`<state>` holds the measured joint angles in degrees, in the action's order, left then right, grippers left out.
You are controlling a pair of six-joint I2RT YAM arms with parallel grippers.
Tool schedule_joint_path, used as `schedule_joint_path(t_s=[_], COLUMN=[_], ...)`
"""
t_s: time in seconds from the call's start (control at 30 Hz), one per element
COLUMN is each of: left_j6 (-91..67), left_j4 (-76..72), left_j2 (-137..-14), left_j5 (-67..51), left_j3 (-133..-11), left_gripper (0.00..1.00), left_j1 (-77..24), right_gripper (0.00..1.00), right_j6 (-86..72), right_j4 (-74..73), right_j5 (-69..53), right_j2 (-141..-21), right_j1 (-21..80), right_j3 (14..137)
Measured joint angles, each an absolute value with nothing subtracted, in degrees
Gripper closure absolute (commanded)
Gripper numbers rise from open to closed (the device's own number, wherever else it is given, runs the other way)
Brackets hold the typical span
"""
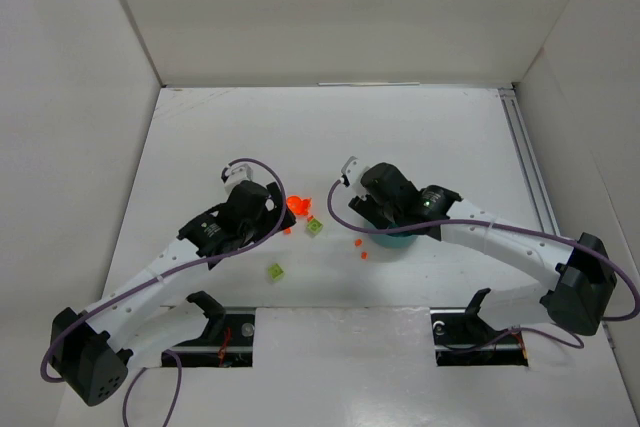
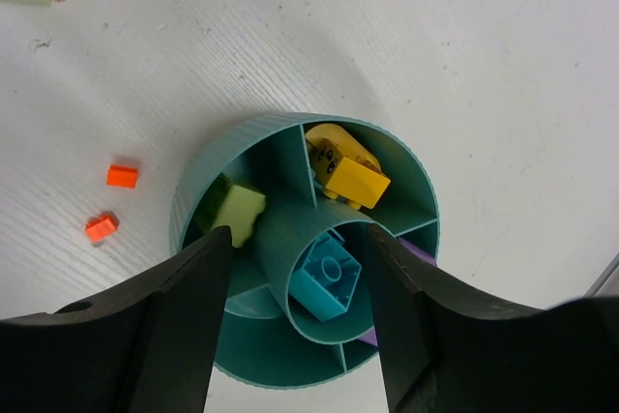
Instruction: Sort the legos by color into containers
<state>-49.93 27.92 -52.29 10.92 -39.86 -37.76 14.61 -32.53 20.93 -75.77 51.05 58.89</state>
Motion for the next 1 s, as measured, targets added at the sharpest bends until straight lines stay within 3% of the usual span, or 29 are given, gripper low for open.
schedule_joint_path(t_s=[0.13, 0.23, 0.27, 0.4, 0.57, 0.63, 1.0], left_j6=[-50.3, -51.4, -52.2, -55.3, -60.9, -63.3, -72.9], left_j4=[28.6, 28.9, 29.2, 31.2, 33.7, 34.4, 37.3], left_j2=[-52.3, -52.3, -52.3, -52.8, -54.2, -54.6, -57.3], left_j5=[10.5, 9.3, 8.6, 6.6, 4.3, 3.3, 2.3], left_j3=[-39.8, -39.2, -38.9, -36.5, -33.2, -31.8, -30.7], left_gripper=[0.0, 0.0, 0.0, 0.0, 0.03, 0.1, 0.29], left_j1=[-37.8, -37.8, -37.8, -37.8, -38.7, -39.7, -40.8], right_gripper=[0.38, 0.3, 0.2, 0.0, 0.0, 0.0, 0.0], right_j6=[14.7, 14.9, 15.0, 14.5, 12.8, 11.7, 8.0], right_j4=[-32.5, -32.1, -31.9, -30.2, -27.0, -26.1, -27.5], right_j5=[20.3, 19.7, 19.5, 20.1, 22.7, 23.7, 24.4], right_j2=[-75.2, -73.6, -72.7, -67.8, -60.1, -58.0, -55.8], right_j1=[51.0, 51.0, 51.0, 51.0, 50.3, 49.1, 38.4], right_j3=[58.9, 58.9, 58.9, 58.8, 57.0, 55.7, 49.5])
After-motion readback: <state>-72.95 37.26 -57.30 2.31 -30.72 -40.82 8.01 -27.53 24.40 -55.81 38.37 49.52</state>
